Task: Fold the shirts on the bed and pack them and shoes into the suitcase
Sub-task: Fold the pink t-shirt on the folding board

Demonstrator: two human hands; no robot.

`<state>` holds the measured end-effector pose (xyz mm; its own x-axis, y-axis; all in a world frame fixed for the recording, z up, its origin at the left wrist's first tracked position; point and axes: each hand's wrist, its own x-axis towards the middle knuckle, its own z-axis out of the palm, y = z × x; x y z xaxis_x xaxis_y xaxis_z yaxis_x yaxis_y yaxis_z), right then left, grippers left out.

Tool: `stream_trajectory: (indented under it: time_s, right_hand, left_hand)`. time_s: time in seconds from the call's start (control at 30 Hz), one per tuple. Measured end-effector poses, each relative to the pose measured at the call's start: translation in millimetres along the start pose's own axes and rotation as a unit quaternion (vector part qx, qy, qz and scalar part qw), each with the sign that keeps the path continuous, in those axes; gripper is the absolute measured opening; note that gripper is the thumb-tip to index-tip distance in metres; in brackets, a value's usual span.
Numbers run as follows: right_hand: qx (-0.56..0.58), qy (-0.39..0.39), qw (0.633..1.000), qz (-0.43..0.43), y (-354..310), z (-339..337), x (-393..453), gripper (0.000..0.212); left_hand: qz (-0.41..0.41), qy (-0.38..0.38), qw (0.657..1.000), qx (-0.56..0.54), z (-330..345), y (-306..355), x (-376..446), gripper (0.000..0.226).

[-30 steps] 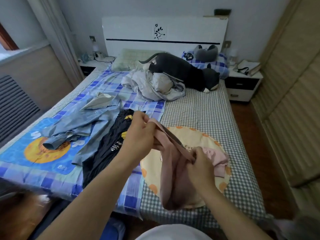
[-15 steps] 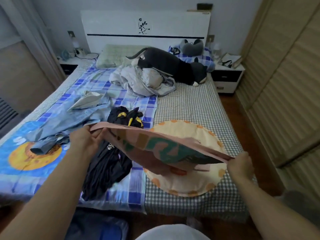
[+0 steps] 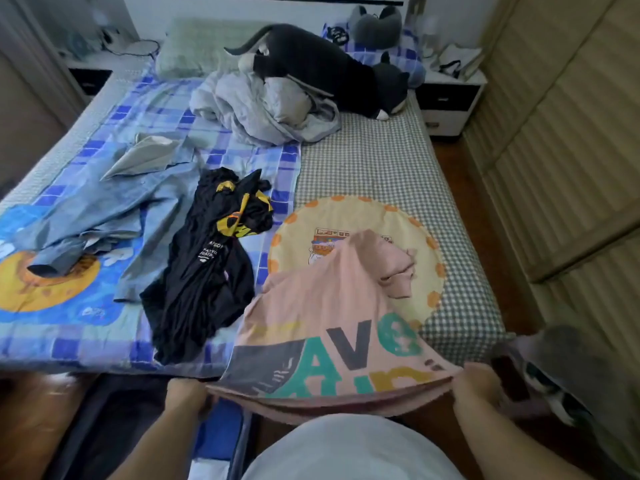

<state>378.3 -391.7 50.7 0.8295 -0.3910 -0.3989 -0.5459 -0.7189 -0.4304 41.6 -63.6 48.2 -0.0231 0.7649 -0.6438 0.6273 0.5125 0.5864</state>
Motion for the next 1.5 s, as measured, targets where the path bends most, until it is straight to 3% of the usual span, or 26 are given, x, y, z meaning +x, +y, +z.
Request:
stream_trajectory:
  time_s: [0.1,0.2,0.27,0.33,0.4,0.47,0.53,0.7,0.8,0.97,1.17,1.33,1.5]
  right_hand:
    - [0.122,-0.077,0.988,-0.053,-82,-16,-1,0.023]
    - [0.369,-0.194,0.908,-0.046,-213,-62,19,0.018]
    - [0.446,-0.246,0.855,-0.095,-304,-123,25,0.019]
    - [0.485,-0.292,0.807,-0.168,-372,-197,12,0.021]
    - [0.527,-0.295,0.762,-0.231,-415,-262,-11,0.031]
    - [0.566,-0.273,0.729,-0.271,-435,-308,-32,0.034]
    - [0.617,-0.249,0.695,-0.272,-444,-335,-37,0.025]
    - [0.692,-0.255,0.631,-0.241,-419,-333,-47,0.031]
    - [0.672,-0.264,0.654,-0.225,-375,-294,-49,0.033]
    - [0.572,-0.232,0.759,-0.207,-266,-201,-47,0.035]
    - [0.416,-0.222,0.876,-0.102,-151,-90,-35,0.023]
    - [0.317,-0.282,0.906,0.012,-86,-28,-24,0.030]
    - [0.267,-0.293,0.915,0.074,-54,-3,-20,0.032]
  left_hand:
    - [0.001,-0.042,0.996,-0.074,8,77,6,0.025]
    - [0.135,-0.044,0.983,-0.114,-8,211,16,0.022]
    - [0.264,-0.054,0.951,-0.153,-32,320,-8,0.018]
    - [0.322,-0.090,0.896,-0.291,-58,420,-48,0.030]
    - [0.371,-0.125,0.854,-0.342,-81,492,-92,0.033]
    - [0.423,-0.141,0.823,-0.352,-102,535,-127,0.031]
    - [0.445,-0.135,0.811,-0.354,-118,558,-154,0.030]
    - [0.440,-0.119,0.819,-0.349,-125,550,-150,0.032]
    - [0.400,-0.112,0.850,-0.324,-116,508,-108,0.033]
    - [0.301,-0.090,0.918,-0.242,-86,396,-32,0.037]
    - [0.199,-0.048,0.971,-0.122,-27,244,52,0.033]
    - [0.108,-0.026,0.993,-0.026,3,134,100,0.034]
    - [0.080,-0.020,0.996,0.036,4,79,126,0.032]
